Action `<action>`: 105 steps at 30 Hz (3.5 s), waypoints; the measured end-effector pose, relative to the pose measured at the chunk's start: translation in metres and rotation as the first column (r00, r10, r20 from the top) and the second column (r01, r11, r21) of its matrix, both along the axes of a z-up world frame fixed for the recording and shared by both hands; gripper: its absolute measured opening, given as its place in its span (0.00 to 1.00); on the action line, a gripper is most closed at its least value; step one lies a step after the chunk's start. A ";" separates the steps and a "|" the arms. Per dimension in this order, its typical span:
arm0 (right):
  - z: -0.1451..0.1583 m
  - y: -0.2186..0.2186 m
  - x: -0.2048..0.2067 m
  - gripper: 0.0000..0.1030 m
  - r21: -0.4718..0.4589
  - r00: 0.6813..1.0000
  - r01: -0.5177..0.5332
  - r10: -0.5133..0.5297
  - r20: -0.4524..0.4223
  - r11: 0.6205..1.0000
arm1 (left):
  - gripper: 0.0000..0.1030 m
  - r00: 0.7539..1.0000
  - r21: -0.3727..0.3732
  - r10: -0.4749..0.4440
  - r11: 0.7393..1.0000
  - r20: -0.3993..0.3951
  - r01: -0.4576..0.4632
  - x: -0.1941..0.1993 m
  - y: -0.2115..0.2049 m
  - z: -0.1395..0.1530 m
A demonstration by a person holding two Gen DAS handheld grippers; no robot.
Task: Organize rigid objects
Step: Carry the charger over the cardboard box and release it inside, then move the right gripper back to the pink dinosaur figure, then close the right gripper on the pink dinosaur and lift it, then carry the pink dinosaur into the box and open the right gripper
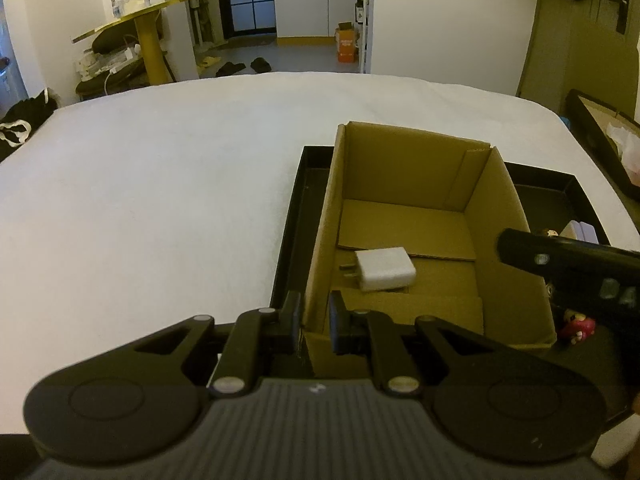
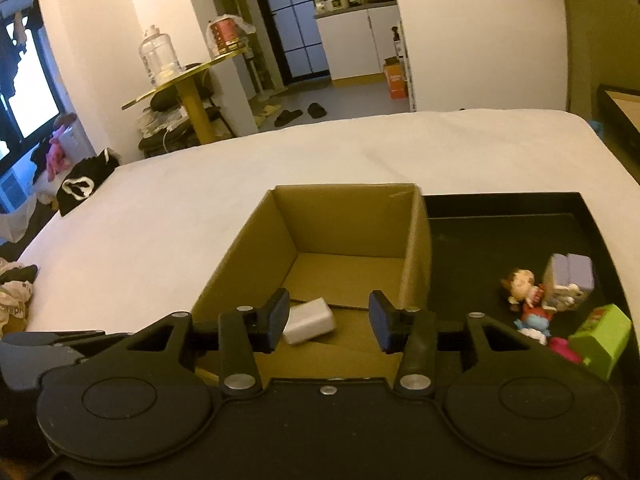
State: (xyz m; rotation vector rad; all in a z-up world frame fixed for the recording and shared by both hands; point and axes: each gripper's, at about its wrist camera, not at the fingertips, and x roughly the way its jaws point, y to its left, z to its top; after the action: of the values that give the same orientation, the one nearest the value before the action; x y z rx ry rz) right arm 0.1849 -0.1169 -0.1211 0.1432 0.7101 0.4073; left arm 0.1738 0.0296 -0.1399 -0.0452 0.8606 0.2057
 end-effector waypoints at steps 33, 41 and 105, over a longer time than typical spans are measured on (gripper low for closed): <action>-0.060 -0.095 -0.009 0.75 0.055 0.926 0.364 -0.355 -0.129 0.930 | 0.70 0.998 0.188 -0.017 0.982 -0.059 0.028 0.009 -0.035 0.002; -0.081 -0.111 0.006 0.76 0.034 0.886 0.433 -0.419 -0.198 0.901 | 0.87 0.998 0.238 0.015 0.971 -0.065 0.001 0.016 -0.042 0.001; 0.004 -0.065 0.016 0.42 0.051 0.985 0.164 -0.166 0.047 0.985 | 0.87 0.995 0.184 0.025 0.983 -0.097 -0.006 0.023 -0.023 -0.002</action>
State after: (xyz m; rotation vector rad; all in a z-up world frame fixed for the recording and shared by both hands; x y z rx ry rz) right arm 0.2005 -0.1821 -0.1169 0.2335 0.6331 0.2678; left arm 0.1964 0.0063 -0.1419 0.1314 0.9370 0.3031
